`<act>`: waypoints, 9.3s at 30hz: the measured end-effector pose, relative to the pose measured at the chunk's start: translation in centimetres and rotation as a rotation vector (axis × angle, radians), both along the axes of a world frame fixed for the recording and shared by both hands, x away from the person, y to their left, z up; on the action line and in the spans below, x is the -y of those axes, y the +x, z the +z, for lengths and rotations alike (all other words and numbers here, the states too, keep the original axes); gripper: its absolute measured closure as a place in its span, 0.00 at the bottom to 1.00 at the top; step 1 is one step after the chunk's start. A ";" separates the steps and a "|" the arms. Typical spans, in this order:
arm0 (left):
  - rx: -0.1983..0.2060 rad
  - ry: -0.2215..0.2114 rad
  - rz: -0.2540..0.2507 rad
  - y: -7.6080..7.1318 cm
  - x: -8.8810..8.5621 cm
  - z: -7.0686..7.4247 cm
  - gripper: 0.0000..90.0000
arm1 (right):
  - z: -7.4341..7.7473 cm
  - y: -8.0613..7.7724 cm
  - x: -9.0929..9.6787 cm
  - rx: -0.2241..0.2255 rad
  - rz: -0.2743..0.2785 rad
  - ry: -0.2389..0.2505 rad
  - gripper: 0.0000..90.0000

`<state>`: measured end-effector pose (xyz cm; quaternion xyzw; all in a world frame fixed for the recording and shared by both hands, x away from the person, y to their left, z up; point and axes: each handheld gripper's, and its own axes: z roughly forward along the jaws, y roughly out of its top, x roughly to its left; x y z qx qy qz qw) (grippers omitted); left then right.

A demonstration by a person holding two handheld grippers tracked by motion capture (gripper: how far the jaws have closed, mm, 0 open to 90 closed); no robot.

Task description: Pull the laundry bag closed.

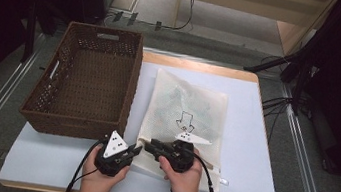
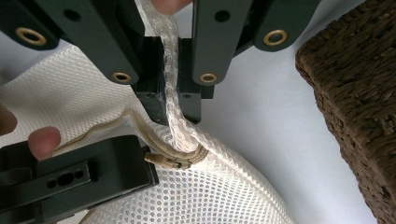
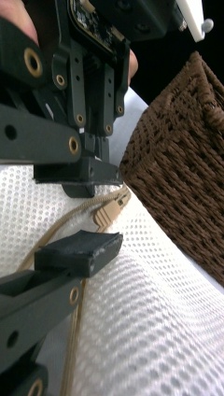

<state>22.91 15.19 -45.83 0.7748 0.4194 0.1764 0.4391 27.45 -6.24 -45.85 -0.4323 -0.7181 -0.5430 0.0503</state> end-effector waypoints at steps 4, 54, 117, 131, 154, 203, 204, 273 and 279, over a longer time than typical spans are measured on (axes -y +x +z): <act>0.001 -0.002 0.001 0.0 0.0 0.1 0.94 | -0.2 0.0 0.2 -0.026 -0.035 -0.025 0.77; -0.105 -0.141 -0.017 1.4 -1.2 0.3 0.77 | -0.2 0.4 0.1 -0.011 0.000 0.113 0.99; -0.010 -0.280 0.031 0.0 -0.7 0.1 0.98 | 0.3 -1.5 0.0 0.076 -0.077 -0.070 0.99; -0.003 -0.240 0.006 0.2 -0.9 0.1 0.98 | 0.1 -1.1 0.6 -0.015 -0.077 0.078 0.98; -0.073 -0.307 0.007 0.7 -1.1 -0.3 0.90 | -0.3 -0.7 0.5 -0.032 -0.066 0.127 0.99; -0.096 -0.316 0.032 0.3 -2.4 -0.8 0.98 | 0.1 -3.2 8.6 0.105 -0.192 -0.080 0.99; -0.095 -0.314 0.028 0.3 -2.3 -0.8 0.98 | 0.1 -3.3 9.1 0.112 -0.198 -0.087 0.99; -0.034 -0.221 -0.035 -0.1 -2.2 -0.6 0.93 | -1.4 -3.4 19.2 0.147 -0.365 -0.137 0.86; -0.022 -0.220 -0.085 -0.3 -2.5 -0.4 0.71 | -1.5 -3.6 19.8 0.201 -0.362 -0.130 0.72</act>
